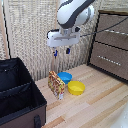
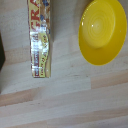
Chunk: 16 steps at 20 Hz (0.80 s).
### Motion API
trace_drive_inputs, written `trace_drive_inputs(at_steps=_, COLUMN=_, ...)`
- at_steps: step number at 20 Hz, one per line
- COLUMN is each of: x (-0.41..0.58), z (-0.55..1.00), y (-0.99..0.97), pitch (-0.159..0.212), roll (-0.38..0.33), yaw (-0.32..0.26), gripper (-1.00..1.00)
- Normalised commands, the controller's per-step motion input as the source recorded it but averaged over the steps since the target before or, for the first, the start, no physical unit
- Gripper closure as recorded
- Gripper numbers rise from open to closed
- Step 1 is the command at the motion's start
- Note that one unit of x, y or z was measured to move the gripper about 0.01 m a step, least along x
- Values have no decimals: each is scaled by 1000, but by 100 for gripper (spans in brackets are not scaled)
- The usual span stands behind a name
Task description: Locate and clasp the grip of the topmost drawer. Steadily and circumspectly yank the drawer open. Discover and seize the nutrition bar using your clamp. Deposit the nutrition bar in the accessible drawer. Unclench the nutrition bar.
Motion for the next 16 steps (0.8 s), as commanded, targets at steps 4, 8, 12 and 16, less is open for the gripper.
trace_drive_inputs(at_steps=4, x=14, z=340, y=0, pitch=16, roll=-117, yaw=87, gripper=-100)
trace_drive_inputs(at_steps=8, x=4, z=538, y=-11, pitch=19, roll=-118, yaw=124, gripper=-100)
trace_drive_inputs(at_steps=12, x=-11, z=419, y=-11, pitch=1, roll=-246, yaw=152, gripper=-100)
trace_drive_inputs(at_steps=16, x=-15, z=149, y=-38, pitch=0, roll=-303, yaw=181, gripper=-100)
